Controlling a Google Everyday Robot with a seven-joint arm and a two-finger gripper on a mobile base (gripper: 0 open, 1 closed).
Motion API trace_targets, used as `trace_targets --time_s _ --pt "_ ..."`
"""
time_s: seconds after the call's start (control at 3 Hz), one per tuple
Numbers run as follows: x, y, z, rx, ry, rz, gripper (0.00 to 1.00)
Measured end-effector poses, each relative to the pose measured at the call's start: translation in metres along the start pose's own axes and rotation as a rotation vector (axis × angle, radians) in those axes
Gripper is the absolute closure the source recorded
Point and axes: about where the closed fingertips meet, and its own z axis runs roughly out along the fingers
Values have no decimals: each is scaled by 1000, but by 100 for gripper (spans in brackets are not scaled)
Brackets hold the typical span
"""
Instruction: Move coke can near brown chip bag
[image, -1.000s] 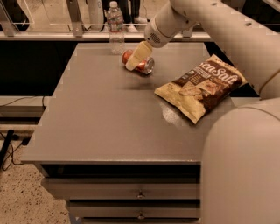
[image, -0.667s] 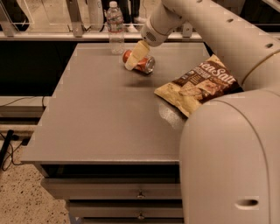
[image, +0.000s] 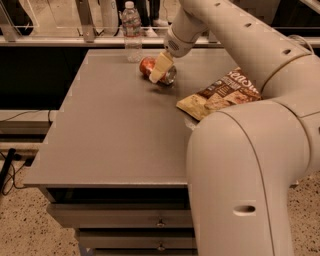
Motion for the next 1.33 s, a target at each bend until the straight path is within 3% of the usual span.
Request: trace_targets --time_s 0.33,0.67,1.0,1.33 --pt "11 -3 3 -6 32 30 51" --pt "16 -5 3 -8 42 38 74" --pt "12 1 -18 -19 42 -4 97" --pt "15 14 -44 -61 66 -47 100"
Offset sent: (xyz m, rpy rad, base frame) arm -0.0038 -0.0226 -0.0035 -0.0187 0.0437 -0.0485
